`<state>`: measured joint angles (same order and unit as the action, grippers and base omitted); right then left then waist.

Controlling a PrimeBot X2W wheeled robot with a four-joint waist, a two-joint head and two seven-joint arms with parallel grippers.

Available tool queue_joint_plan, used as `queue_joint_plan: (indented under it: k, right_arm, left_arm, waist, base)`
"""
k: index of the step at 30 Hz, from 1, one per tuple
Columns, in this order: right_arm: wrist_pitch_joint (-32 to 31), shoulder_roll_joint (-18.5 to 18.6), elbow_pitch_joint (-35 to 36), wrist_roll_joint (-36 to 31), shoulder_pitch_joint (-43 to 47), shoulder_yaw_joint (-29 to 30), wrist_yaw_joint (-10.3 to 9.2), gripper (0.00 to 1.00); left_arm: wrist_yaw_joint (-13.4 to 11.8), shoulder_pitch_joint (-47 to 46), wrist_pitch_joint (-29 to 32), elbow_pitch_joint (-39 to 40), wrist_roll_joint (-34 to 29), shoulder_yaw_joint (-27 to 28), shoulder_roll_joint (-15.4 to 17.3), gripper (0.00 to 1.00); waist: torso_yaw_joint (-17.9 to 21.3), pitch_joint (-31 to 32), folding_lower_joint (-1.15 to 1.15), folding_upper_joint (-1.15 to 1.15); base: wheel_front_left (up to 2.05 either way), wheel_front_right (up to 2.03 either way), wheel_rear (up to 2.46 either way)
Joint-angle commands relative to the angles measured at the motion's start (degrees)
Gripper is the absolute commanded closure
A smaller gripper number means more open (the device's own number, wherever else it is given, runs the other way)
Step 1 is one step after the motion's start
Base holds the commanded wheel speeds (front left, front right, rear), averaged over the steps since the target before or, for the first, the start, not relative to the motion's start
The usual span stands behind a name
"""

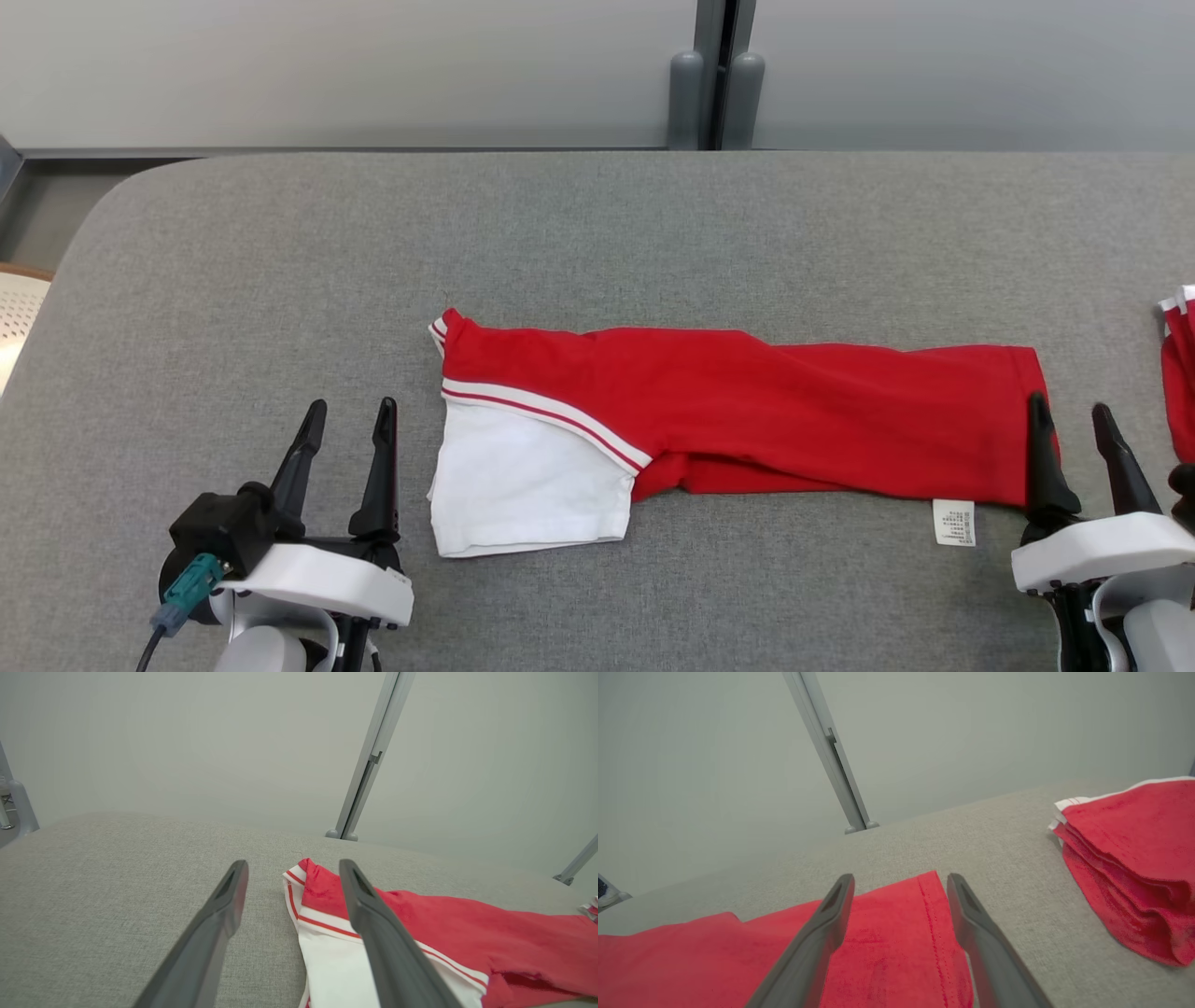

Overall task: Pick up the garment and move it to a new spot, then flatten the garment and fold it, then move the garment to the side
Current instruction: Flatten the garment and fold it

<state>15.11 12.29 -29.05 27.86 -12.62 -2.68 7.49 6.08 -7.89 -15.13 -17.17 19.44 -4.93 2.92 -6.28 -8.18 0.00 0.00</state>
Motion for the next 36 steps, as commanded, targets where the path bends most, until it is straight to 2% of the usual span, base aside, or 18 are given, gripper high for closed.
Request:
queue_joint_plan:
  k: [1, 9, 18, 19, 20, 21, 27, 36]
  right_arm:
    - [0.04, 0.01, -0.99, 0.40, -0.60, 0.23, 0.00, 0.00]
    - [-0.14, 0.20, -12.88, 2.80, -6.49, 2.05, 0.00, 0.00]
    - [-1.40, 0.10, -19.90, 7.73, -9.47, -3.24, 0.01, 0.00]
    - [-1.34, 0.14, -20.27, 8.21, -9.63, -3.86, 0.01, 0.53]
    - [-1.31, 0.05, -20.42, 8.69, -9.68, -4.78, 0.01, 0.89]
    - [-1.33, 0.04, -20.48, 9.07, -9.69, -5.77, 0.01, 1.00]
    - [-0.67, 2.95, -21.67, 10.72, -10.11, -8.81, -0.02, 1.00]
    - [0.22, 9.43, -25.40, 10.67, -12.99, -3.17, -0.06, 1.00]
  left_arm:
    - [0.42, -1.12, 0.03, -0.07, -0.41, 0.11, 0.16, 0.00]
    - [0.79, -2.66, 0.03, -1.00, 0.67, -0.92, 0.11, 0.00]
    - [0.87, -3.45, 0.03, -1.89, 0.81, -1.23, 0.10, 0.00]
    - [0.87, -3.43, 0.03, -1.98, 0.84, -1.25, 0.10, 0.00]
    - [0.85, -3.39, 0.03, -2.06, 0.84, -1.28, 0.10, 0.00]
    - [0.82, -3.38, 0.03, -2.14, 0.84, -1.27, 0.10, 0.00]
    - [0.64, -3.04, 0.03, -2.60, 0.87, -1.09, 0.11, 0.00]
    - [0.42, -2.40, 0.03, -3.60, 1.18, -1.55, 0.11, 0.00]
  waist:
    - [-0.21, -0.50, 0.00, 0.00]
    - [-1.01, -4.02, 0.00, 0.00]
    - [-1.38, -4.81, 0.00, 0.00]
    - [-1.36, -4.71, 0.00, 0.00]
    - [-1.31, -4.61, 0.00, 0.00]
    - [-1.26, -4.51, 0.00, 0.00]
    - [-0.80, -3.56, 0.00, 0.00]
    - [-0.60, -2.06, 0.00, 0.00]
  base:
    - [0.00, 0.00, 0.00]
    - [0.00, 0.00, 0.00]
    - [0.00, 0.00, 0.00]
    - [0.00, 0.00, 0.00]
    - [0.00, 0.00, 0.00]
    - [0.00, 0.00, 0.00]
    - [0.00, 0.00, 0.00]
    - [0.00, 0.00, 0.00]
